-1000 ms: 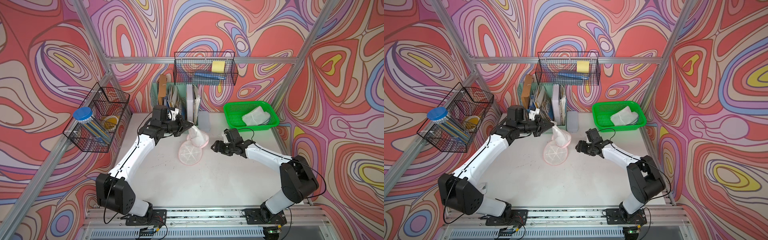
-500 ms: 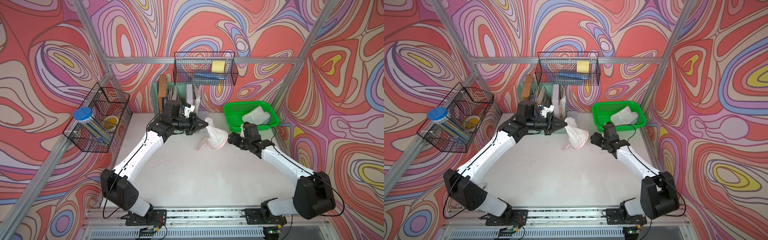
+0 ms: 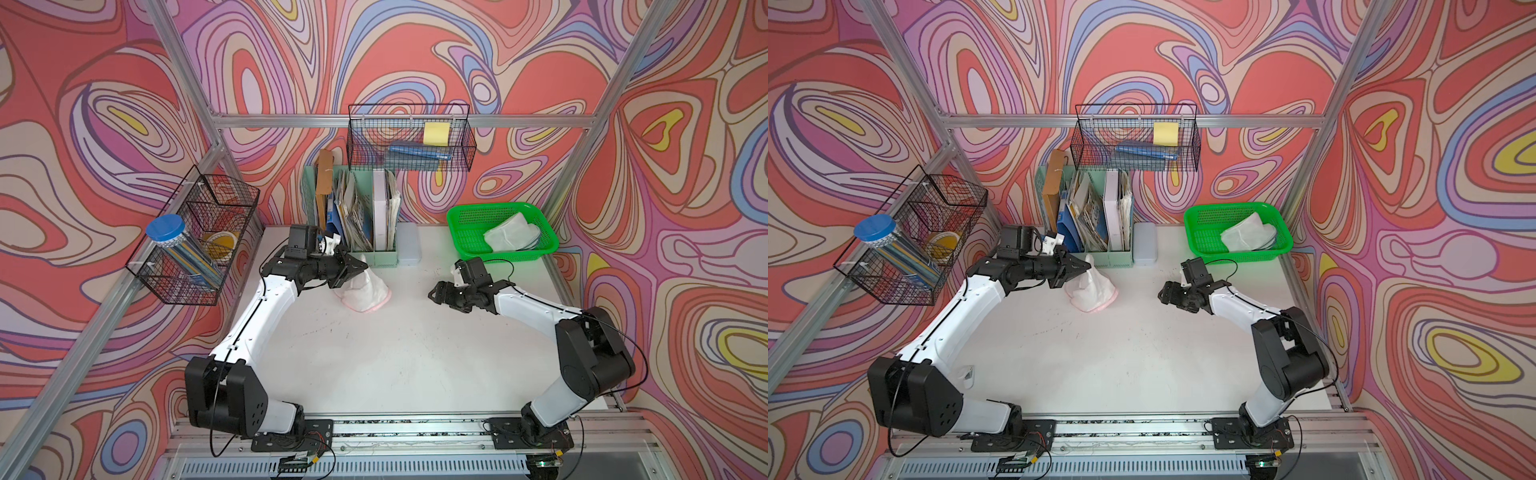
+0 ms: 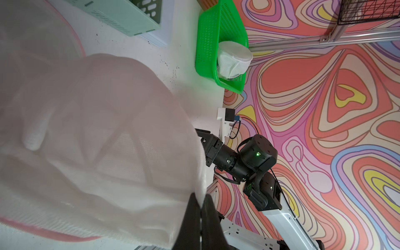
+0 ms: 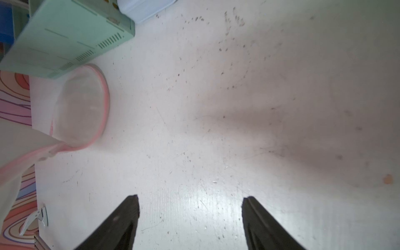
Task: Turn the laundry bag inside out
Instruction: Turn over the laundry bag at the center of the board.
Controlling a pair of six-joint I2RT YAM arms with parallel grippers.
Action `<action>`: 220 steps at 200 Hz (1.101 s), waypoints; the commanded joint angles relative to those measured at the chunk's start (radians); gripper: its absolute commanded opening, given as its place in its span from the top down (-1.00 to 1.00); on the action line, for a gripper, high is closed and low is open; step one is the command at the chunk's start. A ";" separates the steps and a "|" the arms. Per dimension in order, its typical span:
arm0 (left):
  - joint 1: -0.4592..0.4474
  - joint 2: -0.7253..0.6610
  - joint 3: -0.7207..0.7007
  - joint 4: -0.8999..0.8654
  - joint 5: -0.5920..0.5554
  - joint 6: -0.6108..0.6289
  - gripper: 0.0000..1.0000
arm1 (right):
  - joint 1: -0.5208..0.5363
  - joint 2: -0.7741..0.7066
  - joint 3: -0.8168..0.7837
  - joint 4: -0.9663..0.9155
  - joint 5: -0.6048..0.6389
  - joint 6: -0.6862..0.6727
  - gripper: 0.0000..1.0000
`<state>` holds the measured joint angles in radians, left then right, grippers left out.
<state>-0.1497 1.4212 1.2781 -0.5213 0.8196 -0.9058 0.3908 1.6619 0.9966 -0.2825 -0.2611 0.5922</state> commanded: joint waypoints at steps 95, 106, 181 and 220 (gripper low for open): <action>-0.192 0.040 0.408 0.023 -0.015 -0.140 1.00 | -0.039 -0.071 0.072 -0.052 0.114 -0.021 -0.58; -0.188 0.022 0.375 0.027 -0.011 -0.137 1.00 | -0.040 -0.077 0.082 -0.073 0.122 -0.035 -0.58; 0.038 -0.164 -0.108 0.037 0.011 0.007 1.00 | 0.011 0.008 0.098 -0.045 0.022 -0.030 -0.56; 0.060 -0.153 -0.177 0.010 0.012 0.095 1.00 | 0.092 0.126 0.122 -0.036 -0.009 0.001 -0.41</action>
<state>-0.1059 1.2774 1.1286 -0.4969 0.8101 -0.9047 0.4454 1.7226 1.0985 -0.3283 -0.2363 0.5739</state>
